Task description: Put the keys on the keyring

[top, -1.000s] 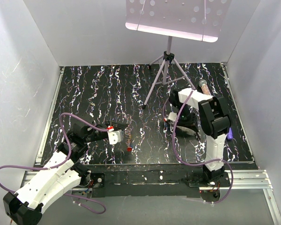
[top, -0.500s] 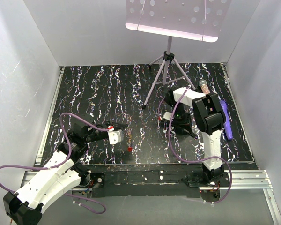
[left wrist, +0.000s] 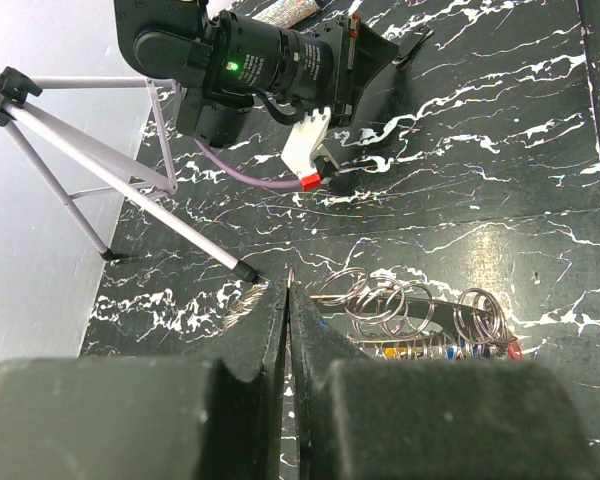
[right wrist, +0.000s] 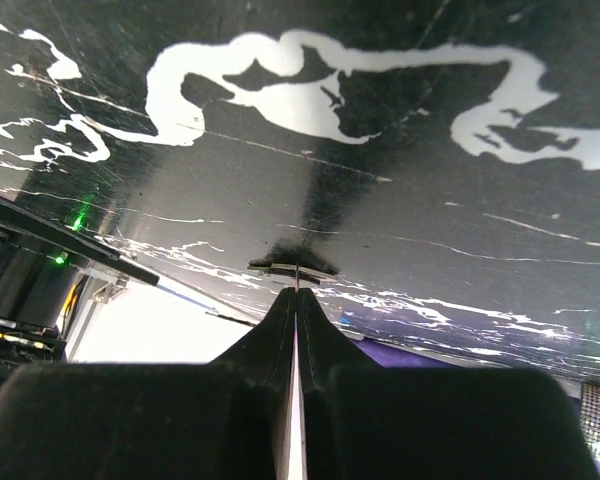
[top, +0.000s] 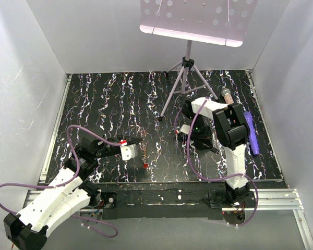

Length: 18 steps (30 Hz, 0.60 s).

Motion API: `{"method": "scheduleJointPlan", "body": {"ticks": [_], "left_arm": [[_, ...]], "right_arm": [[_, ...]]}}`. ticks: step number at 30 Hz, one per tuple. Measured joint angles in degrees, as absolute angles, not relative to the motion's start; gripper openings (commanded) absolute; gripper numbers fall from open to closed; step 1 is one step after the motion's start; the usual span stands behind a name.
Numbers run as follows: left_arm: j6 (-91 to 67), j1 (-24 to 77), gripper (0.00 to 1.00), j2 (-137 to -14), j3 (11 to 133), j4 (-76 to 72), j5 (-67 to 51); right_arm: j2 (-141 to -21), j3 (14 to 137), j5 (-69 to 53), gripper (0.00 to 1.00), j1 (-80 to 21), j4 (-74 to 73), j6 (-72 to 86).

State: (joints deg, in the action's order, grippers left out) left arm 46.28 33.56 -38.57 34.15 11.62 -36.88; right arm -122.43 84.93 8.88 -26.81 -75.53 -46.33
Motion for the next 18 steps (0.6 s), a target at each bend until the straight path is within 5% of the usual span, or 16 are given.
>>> {"method": "scheduleJointPlan", "body": {"ticks": [18], "left_arm": [[46.3, 33.6, 0.0, -38.6, 34.2, 11.6, -36.9]], "right_arm": [[-122.7, 88.4, 7.9, 0.34, -27.4, -75.6, -45.9]]}}
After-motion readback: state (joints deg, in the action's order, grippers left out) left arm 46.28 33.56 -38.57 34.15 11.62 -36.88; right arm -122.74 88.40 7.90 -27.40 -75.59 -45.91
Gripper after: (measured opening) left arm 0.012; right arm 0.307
